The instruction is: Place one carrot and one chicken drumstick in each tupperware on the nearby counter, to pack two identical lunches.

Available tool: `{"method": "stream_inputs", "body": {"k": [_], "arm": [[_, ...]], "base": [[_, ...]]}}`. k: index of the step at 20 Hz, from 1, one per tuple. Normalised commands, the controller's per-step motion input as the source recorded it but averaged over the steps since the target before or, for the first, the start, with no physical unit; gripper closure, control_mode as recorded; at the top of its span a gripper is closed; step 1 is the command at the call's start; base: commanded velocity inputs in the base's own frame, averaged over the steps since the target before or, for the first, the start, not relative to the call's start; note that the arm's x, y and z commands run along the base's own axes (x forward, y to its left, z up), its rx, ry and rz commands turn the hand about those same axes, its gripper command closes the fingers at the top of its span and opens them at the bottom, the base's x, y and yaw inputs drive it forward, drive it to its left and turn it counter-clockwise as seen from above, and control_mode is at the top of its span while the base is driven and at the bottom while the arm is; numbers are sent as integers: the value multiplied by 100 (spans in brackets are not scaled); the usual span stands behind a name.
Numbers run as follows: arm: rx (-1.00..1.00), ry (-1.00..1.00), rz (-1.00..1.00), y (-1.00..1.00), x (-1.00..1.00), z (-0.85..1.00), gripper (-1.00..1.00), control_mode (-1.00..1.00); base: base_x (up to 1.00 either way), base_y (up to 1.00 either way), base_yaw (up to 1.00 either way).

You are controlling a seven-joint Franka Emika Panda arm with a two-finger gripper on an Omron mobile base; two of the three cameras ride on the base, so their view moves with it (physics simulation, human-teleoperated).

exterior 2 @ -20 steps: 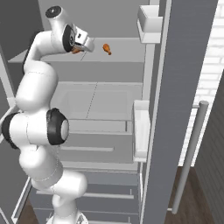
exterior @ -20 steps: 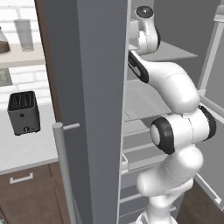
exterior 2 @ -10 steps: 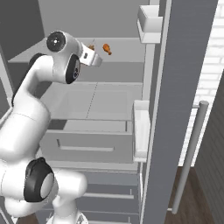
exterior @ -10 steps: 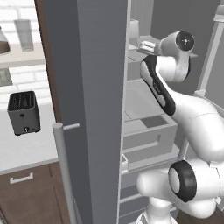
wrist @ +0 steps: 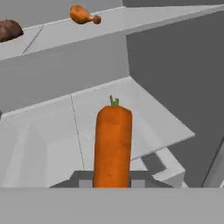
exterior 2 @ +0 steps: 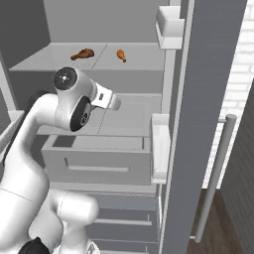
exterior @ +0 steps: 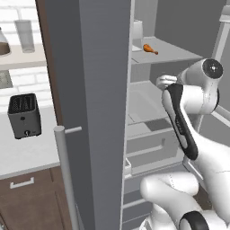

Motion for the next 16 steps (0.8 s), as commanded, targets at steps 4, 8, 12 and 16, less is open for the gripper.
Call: {"method": "stream_inputs", "body": {"k": [4, 8, 12, 16], "arm": [[-24, 67, 1, -28, -96, -100, 100, -100], [-22, 54, 1, -10, -58, -96, 100, -100], [-11, 16, 5, -3, -47, -58, 100, -100], [0, 2, 3, -3, -66, -20, 100, -100]], "base": [[0, 0, 0], [0, 0, 0], [0, 0, 0], [0, 0, 0]]}}
